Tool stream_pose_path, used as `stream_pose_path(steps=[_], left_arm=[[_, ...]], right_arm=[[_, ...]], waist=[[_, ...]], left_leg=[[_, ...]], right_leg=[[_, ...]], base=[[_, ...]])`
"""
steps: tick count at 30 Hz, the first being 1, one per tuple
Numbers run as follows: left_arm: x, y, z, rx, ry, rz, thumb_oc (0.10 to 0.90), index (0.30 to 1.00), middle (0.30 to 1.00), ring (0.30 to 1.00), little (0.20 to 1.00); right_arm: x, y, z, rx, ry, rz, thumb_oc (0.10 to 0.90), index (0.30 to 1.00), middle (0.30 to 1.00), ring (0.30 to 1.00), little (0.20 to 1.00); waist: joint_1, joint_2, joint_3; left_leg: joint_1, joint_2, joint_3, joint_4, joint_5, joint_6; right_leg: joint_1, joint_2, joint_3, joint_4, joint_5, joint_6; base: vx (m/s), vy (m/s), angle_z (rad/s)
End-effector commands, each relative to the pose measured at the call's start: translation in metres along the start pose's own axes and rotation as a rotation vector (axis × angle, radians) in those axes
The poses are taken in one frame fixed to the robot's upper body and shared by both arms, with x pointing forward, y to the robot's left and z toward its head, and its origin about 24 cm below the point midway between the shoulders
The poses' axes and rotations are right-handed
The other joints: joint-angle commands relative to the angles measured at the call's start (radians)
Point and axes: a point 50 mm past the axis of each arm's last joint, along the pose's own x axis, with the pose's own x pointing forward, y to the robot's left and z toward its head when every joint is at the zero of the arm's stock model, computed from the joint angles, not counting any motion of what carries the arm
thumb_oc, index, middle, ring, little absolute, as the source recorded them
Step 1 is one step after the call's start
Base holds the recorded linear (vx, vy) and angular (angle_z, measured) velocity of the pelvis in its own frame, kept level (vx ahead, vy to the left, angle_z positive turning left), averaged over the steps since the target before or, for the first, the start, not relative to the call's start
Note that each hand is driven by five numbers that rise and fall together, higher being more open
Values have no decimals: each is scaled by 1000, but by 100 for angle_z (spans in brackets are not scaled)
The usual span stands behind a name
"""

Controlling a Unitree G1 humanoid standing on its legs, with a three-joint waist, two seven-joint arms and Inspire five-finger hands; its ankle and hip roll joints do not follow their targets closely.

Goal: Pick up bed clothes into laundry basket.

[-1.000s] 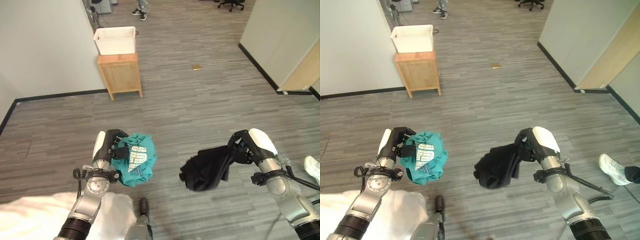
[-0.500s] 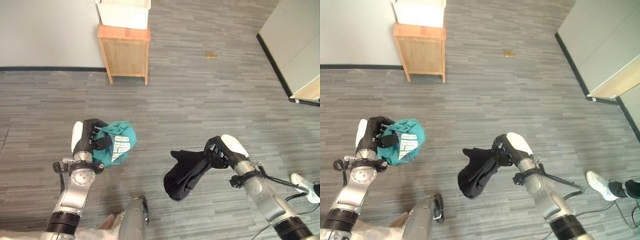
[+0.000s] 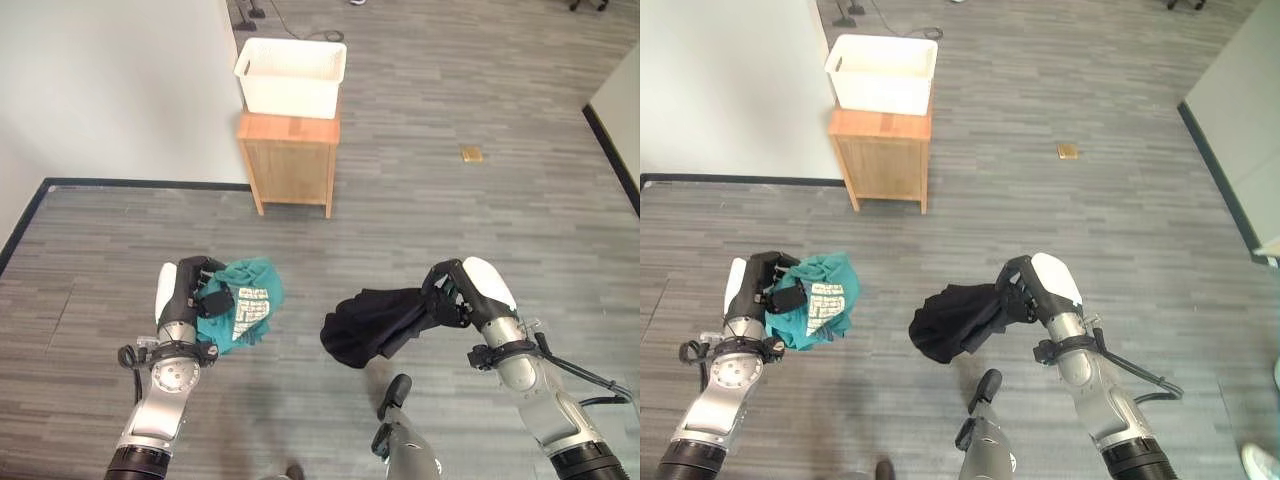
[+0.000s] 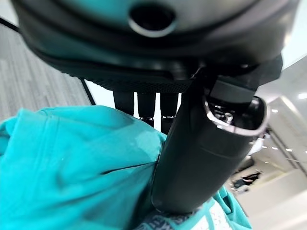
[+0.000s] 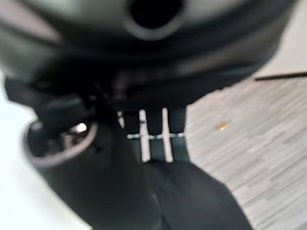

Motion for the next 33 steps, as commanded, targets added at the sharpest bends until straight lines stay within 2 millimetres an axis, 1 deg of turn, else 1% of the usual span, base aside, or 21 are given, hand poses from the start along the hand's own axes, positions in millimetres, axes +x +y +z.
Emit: stream_pose_path(steps=[1,4,6,7,9,10,11,13,14,19,20,22,23,24,25,27,29,30,31,32,33], left_arm=[[12,5,70,-25,-356,20,400,300,300,300,300],[9,-2,75,-69,-369,-16,400,300,300,300,300],[10,-3,80,-95,-380,-15,400,300,300,300,300],[9,-4,82,-113,-390,-28,400,300,300,300,300],[9,-4,83,-120,-393,-35,400,300,300,300,300],[8,-5,83,-117,-399,-41,400,300,300,300,300],[8,-5,83,-118,-399,-41,400,300,300,300,300],[7,-5,82,-110,-397,-44,400,300,300,300,300],[7,-6,83,-104,-400,-46,400,300,300,300,300],[9,-8,83,-105,-392,-48,400,300,300,300,300],[9,-7,82,-96,-387,-51,400,300,300,300,300],[8,-7,82,-95,-387,-52,400,300,300,300,300],[7,-8,82,-80,-392,-58,400,300,300,300,300],[7,-8,82,-78,-392,-58,400,300,300,300,300],[7,-5,83,-58,-403,-57,400,300,300,300,300],[6,-2,82,-33,-406,-51,400,300,300,300,300],[5,0,83,-17,-415,-47,400,300,300,300,300],[5,0,83,-18,-416,-46,400,300,300,300,300],[6,3,85,-16,-424,-35,400,300,300,300,300],[7,4,86,-21,-427,-37,400,300,300,300,300],[7,4,86,-21,-427,-37,400,300,300,300,300]], right_arm=[[11,-48,21,-36,-125,-211,400,300,300,300,300],[7,-54,17,-41,-119,-232,400,300,300,300,300],[9,-63,20,-49,-134,-263,400,300,300,300,300],[10,-67,20,-59,-134,-262,400,300,300,300,300],[10,-69,20,-63,-134,-263,400,300,300,300,300],[12,-71,20,-73,-138,-261,400,300,300,300,300],[12,-71,20,-74,-138,-260,400,300,300,300,300],[14,-72,19,-94,-139,-253,400,300,300,300,300],[15,-74,18,-102,-135,-256,400,300,300,300,300],[14,-81,15,-105,-119,-285,400,300,300,300,300],[13,-84,15,-118,-121,-289,400,300,300,300,300],[12,-85,15,-120,-119,-293,400,300,300,300,300],[12,-94,16,-156,-125,-331,400,300,300,300,300],[12,-94,15,-154,-125,-332,400,300,300,300,300],[10,-100,17,-165,-131,-371,400,300,300,300,300],[9,-112,22,-176,-153,-428,400,300,300,300,300],[9,-120,26,-193,-169,-465,400,300,300,300,300],[9,-120,27,-193,-170,-466,400,300,300,300,300],[11,-126,28,-210,-173,-481,400,300,300,300,300],[11,-127,26,-216,-163,-479,400,300,300,300,300],[11,-127,26,-216,-163,-479,400,300,300,300,300]], waist=[[-9,25,-97],[17,11,-57],[30,-7,-38],[52,-6,-30],[60,-7,-29],[70,-4,-38],[71,-6,-38],[79,12,-57],[77,33,-68],[71,44,-93],[67,49,-104],[66,51,-112],[74,32,-135],[76,32,-132],[73,9,-142],[63,-5,-140],[48,-3,-133],[49,-5,-135],[42,9,-123],[43,7,-118],[41,6,-117]], left_leg=[[-103,164,-53,147,37,-41],[-287,206,-117,540,192,-62],[-386,226,-77,653,200,-49],[-456,218,-35,635,162,-45],[-490,197,-13,599,136,-34],[-509,151,41,471,100,-3],[-503,148,45,465,101,-1],[-495,116,112,283,153,0],[-510,130,187,178,236,-11],[-515,173,300,76,288,-24],[-487,187,349,48,304,-6],[-466,177,354,21,316,5],[-439,148,322,3,297,9],[-444,154,351,12,310,21],[-401,125,365,-7,275,51],[-358,102,366,-19,234,79],[-325,96,346,-28,206,95],[-329,93,348,-27,205,98],[-294,103,329,-34,182,103],[-286,99,318,-37,171,103],[-286,97,316,-36,171,104]], right_leg=[[206,7,0,-46,-48,160],[321,41,-38,-77,-108,89],[376,48,-61,-89,-149,62],[416,55,-64,-91,-178,60],[431,55,-61,-91,-187,64],[445,67,-56,-91,-204,75],[446,64,-53,-91,-204,76],[471,86,-57,-91,-226,90],[504,113,-66,-91,-250,99],[574,132,-80,-88,-306,103],[589,142,-99,-79,-300,104],[597,140,-98,-61,-309,107],[613,125,-90,4,-326,117],[607,121,-109,11,-318,119],[590,92,-111,126,-274,154],[535,32,-104,297,-192,213],[463,-5,-89,463,-102,218],[452,-12,-85,478,-107,218],[381,-63,-94,553,-85,218],[360,-93,-101,543,-93,218],[360,-95,-103,545,-94,218]], base=[[297,-306,15],[197,-385,-15],[274,-349,-8],[276,-181,4],[274,-70,1],[284,-37,-5],[311,16,-17],[334,52,-25],[340,27,-27],[347,26,-2],[338,72,27],[311,58,22],[280,42,24],[444,111,20],[204,140,23],[298,154,37],[194,96,43],[213,72,27],[196,24,24],[206,18,14],[152,-28,9]])
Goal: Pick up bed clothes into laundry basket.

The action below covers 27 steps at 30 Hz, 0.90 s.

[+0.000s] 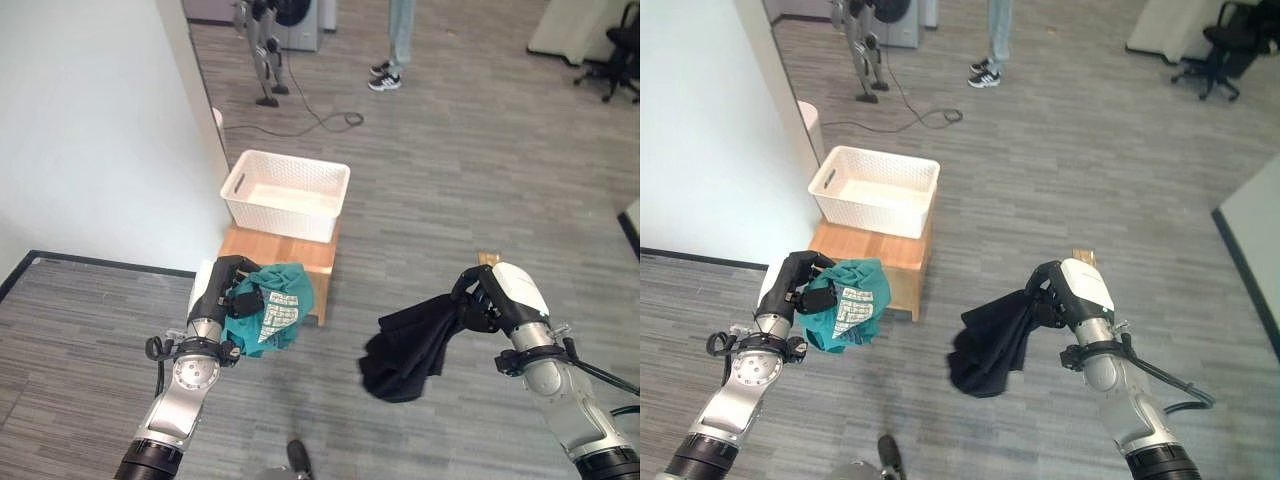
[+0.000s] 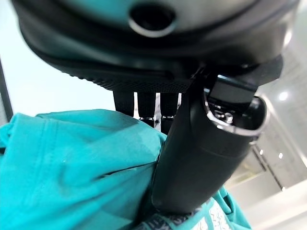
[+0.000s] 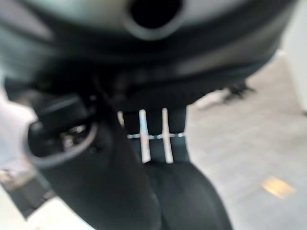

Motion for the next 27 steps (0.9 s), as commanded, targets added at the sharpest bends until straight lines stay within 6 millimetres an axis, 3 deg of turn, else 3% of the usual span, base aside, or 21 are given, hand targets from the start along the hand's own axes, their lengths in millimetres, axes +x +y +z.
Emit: stream_pose_path(steps=[1,4,5,7,8,9,13,14,15,17,21,24,26,27], left_arm=[[10,20,56,-20,-292,90,400,300,300,300,300],[7,17,55,-23,-297,70,400,300,300,300,300],[7,16,55,-23,-297,68,400,300,300,300,300],[8,8,53,-15,-295,34,400,300,300,300,300],[8,8,54,-16,-296,35,400,300,300,300,300],[9,4,54,-20,-298,19,400,300,300,300,300],[16,-5,56,-17,-304,-11,400,300,300,300,300],[17,-5,56,-19,-305,-9,400,300,300,300,300],[18,-4,57,-8,-314,-15,400,300,300,300,300],[14,-2,49,-9,-285,-7,400,300,300,300,300],[1,4,26,-34,-195,5,400,300,300,300,300],[-4,5,17,-39,-158,7,400,300,300,300,300],[-10,9,3,-46,-99,5,400,300,300,300,300],[-10,9,3,-48,-99,6,400,300,300,300,300]], right_arm=[[24,-72,15,-111,-112,-299,400,300,300,300,300],[21,-74,8,-119,-78,-301,400,300,300,300,300],[21,-74,8,-119,-76,-301,400,300,300,300,300],[23,-86,8,-135,-78,-338,400,300,300,300,300],[23,-86,8,-135,-78,-340,400,300,300,300,300],[28,-100,12,-158,-95,-380,400,300,300,300,300],[41,-143,27,-244,-147,-467,400,300,300,300,300],[43,-144,28,-245,-149,-469,400,300,300,300,300],[51,-161,34,-279,-158,-484,400,300,300,300,300],[64,-169,39,-305,-151,-467,400,300,300,300,300],[68,-182,46,-360,-161,-459,400,300,300,300,300],[69,-191,49,-388,-166,-473,400,300,300,300,300],[64,-225,61,-496,-167,-538,400,300,300,300,300],[64,-225,61,-496,-169,-538,400,300,300,300,300]], waist=[[2,12,-73],[-12,-14,-52],[-12,-11,-53],[-35,-38,-51],[-35,-38,-51],[-40,-49,-56],[-42,-62,-60],[-45,-59,-58],[-24,-74,-60],[-12,-84,-75],[-2,-78,-101],[1,-77,-97],[37,-103,-42],[35,-102,-41]], left_leg=[[30,126,43,-45,-9,-114],[50,118,-48,-47,-27,-146],[52,123,-50,-47,-28,-148],[69,114,-136,-47,-58,-167],[64,114,-135,-47,-52,-167],[71,117,-171,-47,-65,-179],[94,135,-249,-47,-78,-205],[94,136,-252,-47,-78,-206],[98,134,-272,-47,-81,-211],[101,131,-296,-47,-83,-226],[118,173,-315,-38,-80,-265],[86,195,-318,65,-98,-282],[-62,229,-293,362,-17,-309],[-67,229,-296,369,-17,-309]], right_leg=[[-29,-38,-47,-184,145,4],[-70,27,37,-451,66,-31],[-60,34,32,-467,72,-33],[-111,79,182,-636,114,-16],[-113,80,181,-642,122,-17],[-139,79,212,-708,163,-6],[-195,93,195,-754,213,3],[-194,94,193,-755,213,3],[-182,99,182,-771,212,-1],[-138,102,162,-783,209,-14],[-70,114,95,-783,181,-35],[-38,120,62,-783,153,-55],[41,123,3,-783,103,-104],[41,123,2,-783,103,-104]], base=[[222,-81,30],[244,-181,66],[272,-233,96],[292,-208,77],[269,-180,122],[244,-168,129],[259,-160,76],[190,-149,69],[156,-135,53],[237,-234,32],[199,-175,45],[111,-146,49],[77,-221,59],[41,-159,66]])
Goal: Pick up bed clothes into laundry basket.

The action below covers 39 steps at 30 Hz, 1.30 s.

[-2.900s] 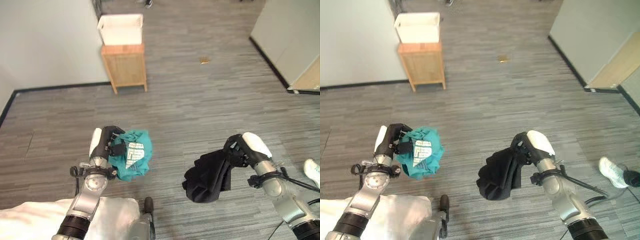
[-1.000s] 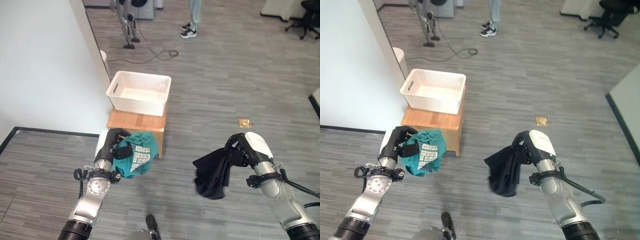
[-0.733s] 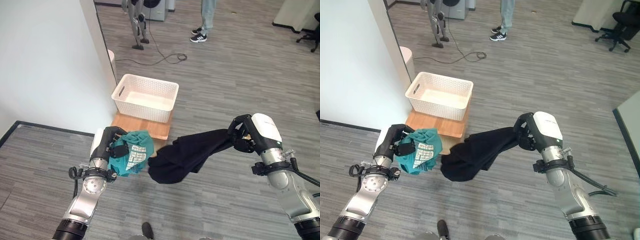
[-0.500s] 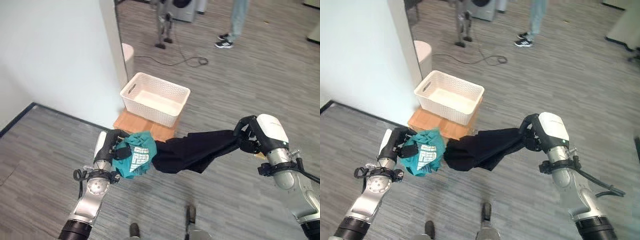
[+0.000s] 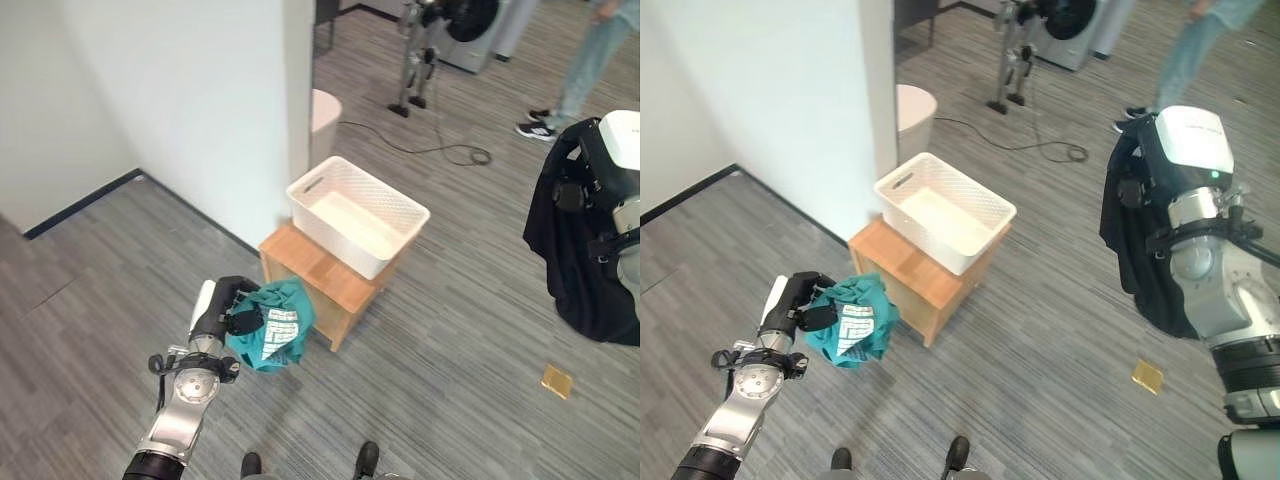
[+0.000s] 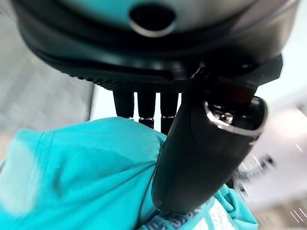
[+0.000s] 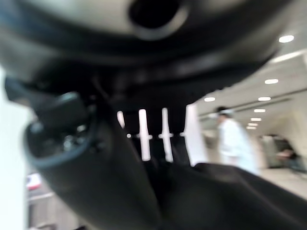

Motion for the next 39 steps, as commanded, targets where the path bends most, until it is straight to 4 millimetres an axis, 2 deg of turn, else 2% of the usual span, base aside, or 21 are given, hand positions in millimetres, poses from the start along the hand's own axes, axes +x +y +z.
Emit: stream_pose_path(steps=[1,3,4,5,6,7,8,9,11,16,18,24,27,28,29,34,36,37,39], left_arm=[[-1,15,36,26,-226,-1,400,300,300,300,300],[-3,19,31,27,-207,5,400,300,300,300,300],[-9,21,21,31,-169,2,400,300,300,300,300],[-9,26,17,46,-154,24,400,300,300,300,300],[-13,25,12,42,-136,6,400,300,300,300,300],[-13,25,12,41,-136,6,400,300,300,300,300],[-17,20,6,38,-112,-23,400,300,300,300,300],[-17,20,7,37,-112,-23,400,300,300,300,300],[-20,20,2,19,-93,-21,400,300,300,300,300],[-22,21,-5,1,-70,-28,400,300,300,300,300],[-23,20,-8,0,-57,-34,400,300,300,300,300],[-25,19,-15,-21,-27,-29,400,300,300,300,300],[-24,16,-17,-24,-20,-43,400,300,300,300,300],[-23,14,-18,-23,-15,-51,400,300,300,300,300],[-23,13,-18,-25,-15,-50,400,300,300,300,300],[-23,10,-22,-21,-1,-72,400,300,300,300,300],[-23,9,-23,-25,3,-71,400,300,300,300,300],[-23,9,-24,-21,8,-73,400,300,300,300,300],[-24,8,-25,-22,13,-71,400,300,300,300,300]], right_arm=[[20,-82,17,-75,-91,-286,400,300,300,300,300],[23,-90,17,-98,-88,-296,400,300,300,300,300],[23,-93,9,-117,-60,-288,400,300,300,300,300],[22,-94,7,-161,-59,-274,400,300,300,300,300],[21,-96,-3,-205,-13,-251,400,300,300,300,300],[22,-96,-3,-206,-14,-251,400,300,300,300,300],[20,-105,-19,-260,62,-250,400,300,300,300,300],[20,-105,-19,-261,61,-251,400,300,300,300,300],[21,-97,-32,-284,116,-209,400,300,300,300,300],[19,-81,-63,-362,267,-126,400,300,300,300,300],[22,-74,-67,-337,304,-128,400,300,300,300,300],[36,-72,-57,-259,306,-200,400,300,300,300,300],[43,-89,-43,-245,264,-285,400,300,300,300,300],[46,-104,-37,-250,244,-341,400,300,300,300,300],[46,-105,-36,-251,243,-342,400,300,300,300,300],[52,-145,-24,-312,215,-451,400,300,300,300,300],[53,-151,-21,-328,211,-465,400,300,300,300,300],[55,-163,-17,-358,207,-490,400,300,300,300,300],[55,-169,-16,-374,209,-496,400,300,300,300,300]], waist=[[45,-102,-65],[50,-104,-61],[47,-94,-71],[59,-85,-74],[56,-67,-84],[56,-67,-84],[41,-57,-106],[42,-56,-107],[29,-56,-132],[43,-52,-139],[53,-51,-136],[79,-52,-125],[93,-60,-120],[100,-66,-119],[98,-64,-118],[116,-82,-121],[117,-81,-121],[120,-85,-124],[119,-85,-124]], left_leg=[[-60,53,88,222,-44,3],[-73,65,121,187,-53,13],[-71,65,148,91,-48,18],[-68,77,146,12,-15,8],[-38,82,140,-91,2,4],[-35,81,141,-94,4,4],[21,77,145,-183,36,-1],[20,76,146,-186,43,1],[50,64,151,-211,32,0],[50,60,148,-213,30,-3],[48,58,150,-213,27,-2],[31,54,152,-213,27,-1],[14,56,143,-213,25,-6],[3,56,134,-213,26,-9],[3,56,133,-213,26,-9],[-9,50,113,-213,23,-10],[-10,48,111,-213,23,-10],[-11,45,106,-213,21,-10],[-12,44,104,-213,20,-10]], right_leg=[[61,-54,-4,0,-98,54],[67,-53,-8,0,-104,59],[68,-49,-10,0,-106,68],[75,-51,-2,0,-118,78],[80,-40,-2,0,-139,80],[81,-40,-1,0,-139,80],[88,-26,-9,0,-141,77],[85,-26,-9,0,-136,76],[88,-31,-4,0,-126,76],[92,-47,-10,0,-120,86],[90,-54,-12,0,-118,94],[73,-63,-15,0,-111,108],[65,-65,-25,0,-114,112],[63,-65,-33,0,-115,113],[63,-65,-33,0,-116,113],[67,-68,-47,0,-117,116],[68,-69,-50,0,-117,117],[70,-72,-51,0,-115,118],[70,-73,-52,0,-115,119]], base=[[39,-55,54],[89,1,49],[173,118,33],[213,127,23],[119,65,18],[168,76,12],[108,70,7],[187,103,1],[125,62,0],[65,36,10],[54,30,5],[37,25,-4],[11,-2,3],[8,-4,8],[19,-8,12],[26,-3,9],[15,7,7],[19,16,18],[18,15,21]])
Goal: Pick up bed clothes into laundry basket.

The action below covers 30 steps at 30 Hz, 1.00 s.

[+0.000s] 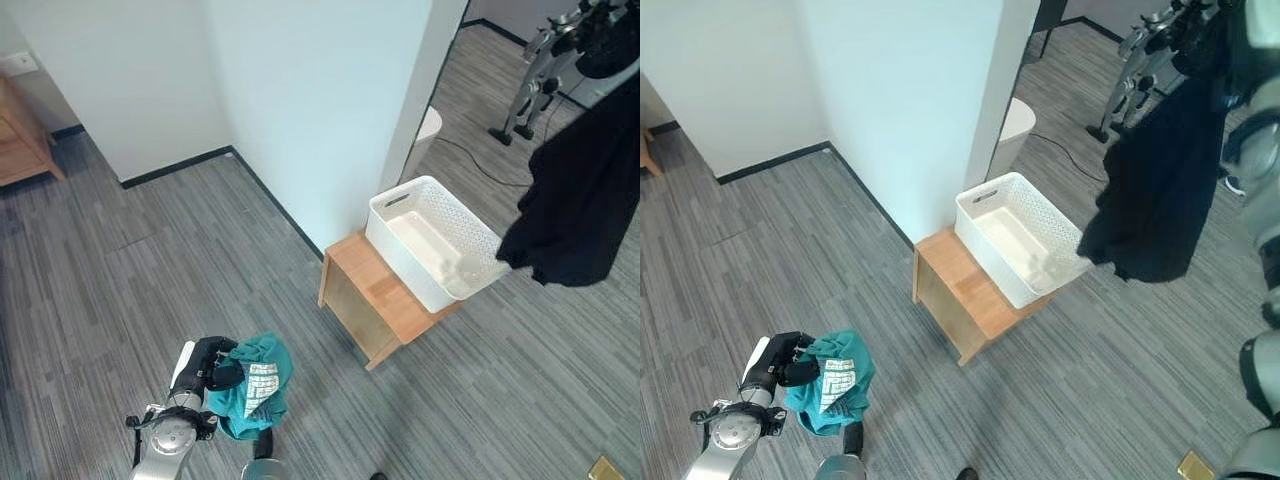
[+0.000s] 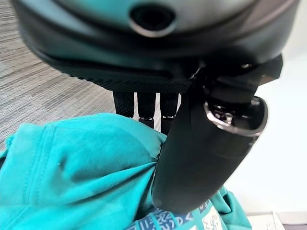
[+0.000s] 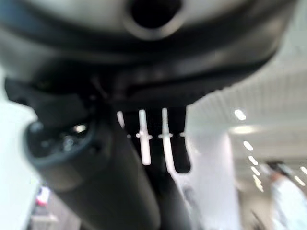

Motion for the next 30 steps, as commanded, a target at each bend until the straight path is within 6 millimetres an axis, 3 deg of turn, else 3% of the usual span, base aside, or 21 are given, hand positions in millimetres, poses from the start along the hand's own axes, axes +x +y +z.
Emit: stream_pose_path(steps=[1,4,10,14,21,27,30], left_arm=[[11,14,50,20,-262,25,400,300,300,300,300],[11,12,48,9,-254,24,400,300,300,300,300],[13,13,50,6,-256,29,400,300,300,300,300],[13,15,50,1,-257,31,400,300,300,300,300],[15,13,48,0,-250,34,400,300,300,300,300],[17,7,51,-10,-259,12,400,300,300,300,300],[16,8,50,-2,-255,6,400,300,300,300,300]], right_arm=[[10,-78,-23,-87,64,-281,400,300,300,300,300],[12,-81,-27,-118,77,-266,400,300,300,300,300],[9,-66,-42,-169,131,-187,400,300,300,300,300],[8,-53,-45,-160,152,-142,400,300,300,300,300],[13,-45,-18,-111,79,-159,400,300,300,300,300],[13,-28,-7,-64,60,-123,400,300,300,300,300],[12,-31,-9,-58,66,-138,400,300,300,300,300]], waist=[[36,-78,-87],[33,-78,-87],[28,-65,-62],[15,-39,-36],[13,-23,-25],[22,-32,-17],[28,-40,-16]], left_leg=[[12,61,4,0,-79,-81],[10,56,2,0,-83,-80],[-17,50,7,0,-77,-77],[-44,46,20,0,-71,-74],[-51,43,33,0,-72,-70],[-61,37,19,0,-75,-68],[-71,37,11,0,-74,-68]], right_leg=[[8,-44,28,4,-75,76],[6,-48,22,4,-73,78],[-29,-58,32,4,-62,82],[-65,-67,42,4,-53,86],[-87,-77,59,4,-48,92],[-88,-81,49,4,-42,96],[-91,-82,43,4,-41,97]], base=[[15,17,15],[10,12,5],[-32,10,1],[-52,43,-7],[-1,32,-10],[1,-4,1],[-1,-21,7]])
